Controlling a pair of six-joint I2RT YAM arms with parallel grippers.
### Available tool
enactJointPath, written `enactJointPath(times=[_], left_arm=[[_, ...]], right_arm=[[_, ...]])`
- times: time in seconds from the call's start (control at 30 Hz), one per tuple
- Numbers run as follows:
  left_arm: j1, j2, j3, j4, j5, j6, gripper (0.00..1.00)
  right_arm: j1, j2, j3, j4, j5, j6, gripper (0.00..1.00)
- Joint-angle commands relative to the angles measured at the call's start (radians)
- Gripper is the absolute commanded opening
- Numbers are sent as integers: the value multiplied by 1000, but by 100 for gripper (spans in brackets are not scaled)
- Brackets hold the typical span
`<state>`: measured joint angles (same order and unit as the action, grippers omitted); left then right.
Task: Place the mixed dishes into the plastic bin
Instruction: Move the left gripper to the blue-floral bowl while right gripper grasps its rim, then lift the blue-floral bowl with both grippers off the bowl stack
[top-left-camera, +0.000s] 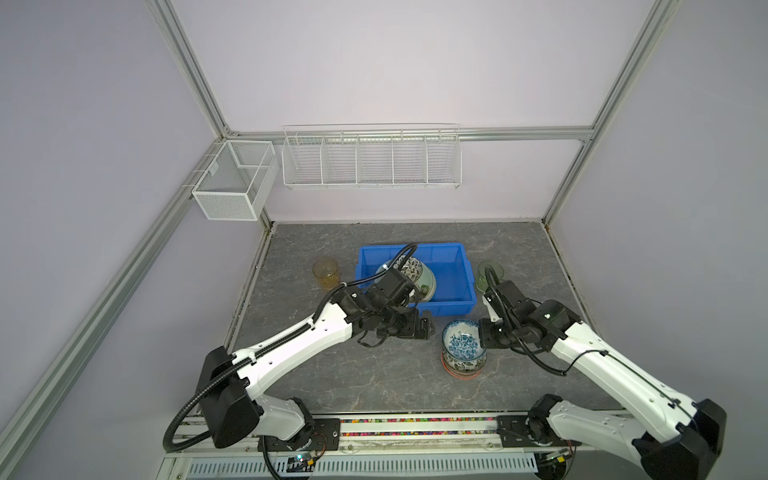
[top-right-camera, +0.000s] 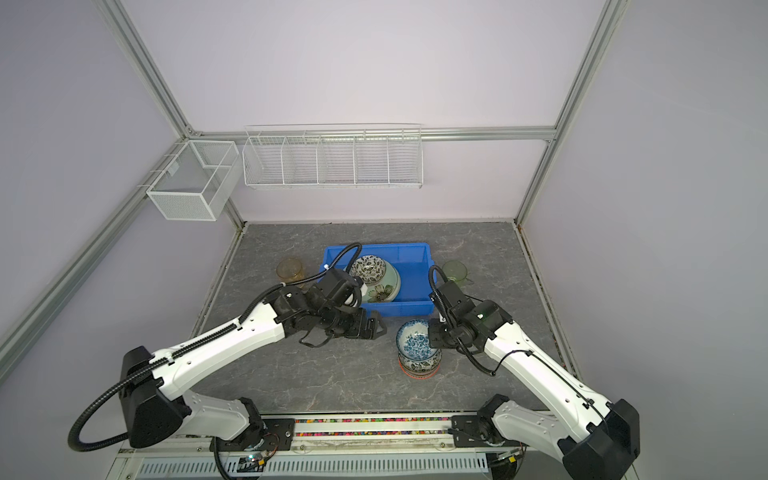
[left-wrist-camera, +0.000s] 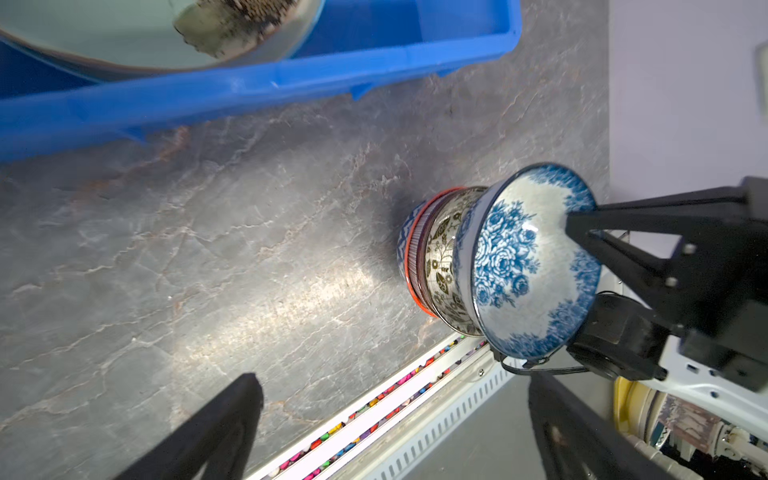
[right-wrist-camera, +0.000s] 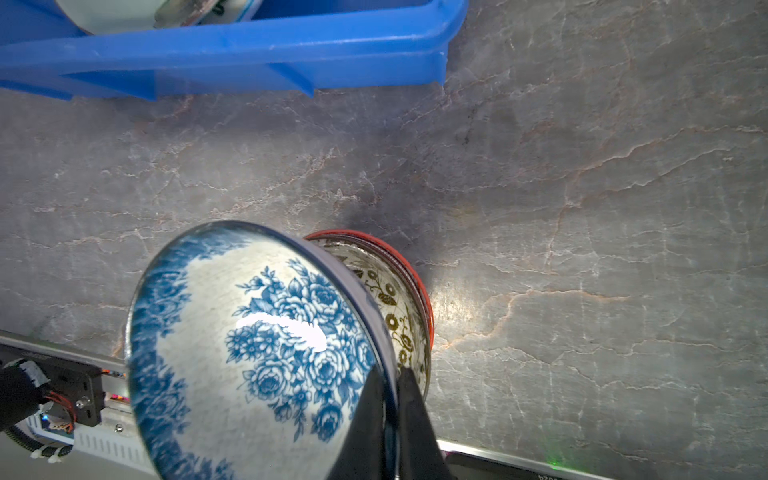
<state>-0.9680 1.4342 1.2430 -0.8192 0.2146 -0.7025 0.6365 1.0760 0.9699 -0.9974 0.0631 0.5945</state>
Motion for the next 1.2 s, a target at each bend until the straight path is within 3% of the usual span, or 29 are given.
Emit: enactJointPath(times=[0.0,0.17,0.4,0.73,1.17], left_arm=[[-41,50,73,-15,-81,-22,100],[-64,109,121,-7,-86,-16,98],[-67,193,181,-6,-33,17,78],[-67,270,237,-32,11,68,42],[-68,299,260,-28,39,84,20]], right_arm=[[4,-22,39,7,-24,21,9],[8,-21,52,11,-24,26,9],[16,-16,62,23,-15,43,9],[18,12,95,26,3,50,9],[19,36,102,33,12,49,9]])
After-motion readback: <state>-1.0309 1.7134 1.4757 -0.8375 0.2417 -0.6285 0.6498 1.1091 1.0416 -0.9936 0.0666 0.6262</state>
